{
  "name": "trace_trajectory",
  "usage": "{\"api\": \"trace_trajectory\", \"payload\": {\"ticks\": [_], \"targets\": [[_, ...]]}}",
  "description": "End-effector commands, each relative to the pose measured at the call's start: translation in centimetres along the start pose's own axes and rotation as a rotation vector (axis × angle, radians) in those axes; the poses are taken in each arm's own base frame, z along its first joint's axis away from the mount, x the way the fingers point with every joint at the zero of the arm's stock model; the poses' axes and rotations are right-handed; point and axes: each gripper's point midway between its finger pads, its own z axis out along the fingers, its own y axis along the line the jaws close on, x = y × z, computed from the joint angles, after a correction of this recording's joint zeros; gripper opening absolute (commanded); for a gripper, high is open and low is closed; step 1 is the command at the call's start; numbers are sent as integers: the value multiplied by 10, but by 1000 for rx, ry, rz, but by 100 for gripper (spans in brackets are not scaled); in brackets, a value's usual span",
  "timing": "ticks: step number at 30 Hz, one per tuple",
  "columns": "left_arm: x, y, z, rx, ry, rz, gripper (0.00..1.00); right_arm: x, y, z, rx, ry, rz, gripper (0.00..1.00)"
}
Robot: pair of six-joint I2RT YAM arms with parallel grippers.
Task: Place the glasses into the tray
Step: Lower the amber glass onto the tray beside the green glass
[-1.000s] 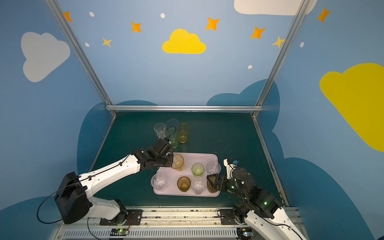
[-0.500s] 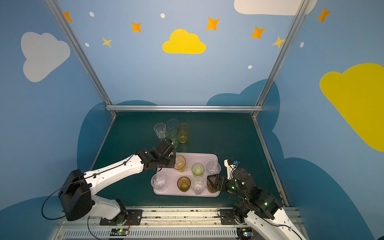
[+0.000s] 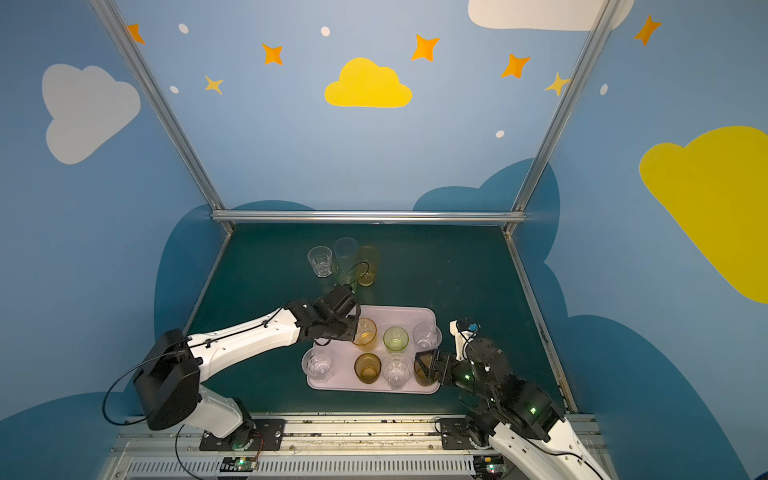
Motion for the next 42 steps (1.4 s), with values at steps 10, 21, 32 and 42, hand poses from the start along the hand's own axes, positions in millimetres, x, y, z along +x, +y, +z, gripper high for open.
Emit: {"api": "trace_trajectory", "payload": {"ticks": [10, 21, 32, 42], "targets": [[-4, -7, 2, -17, -3, 13, 4, 2, -8, 2, 36, 1, 12, 86], [3, -13, 6, -44, 37, 57, 4, 3, -12, 4, 49, 2, 21, 86], [-2, -13, 0, -64, 26, 66, 37, 3, -12, 4, 51, 2, 20, 86], [-16, -5, -21, -109, -41, 69, 67, 4, -14, 3, 54, 1, 24, 86]]}}
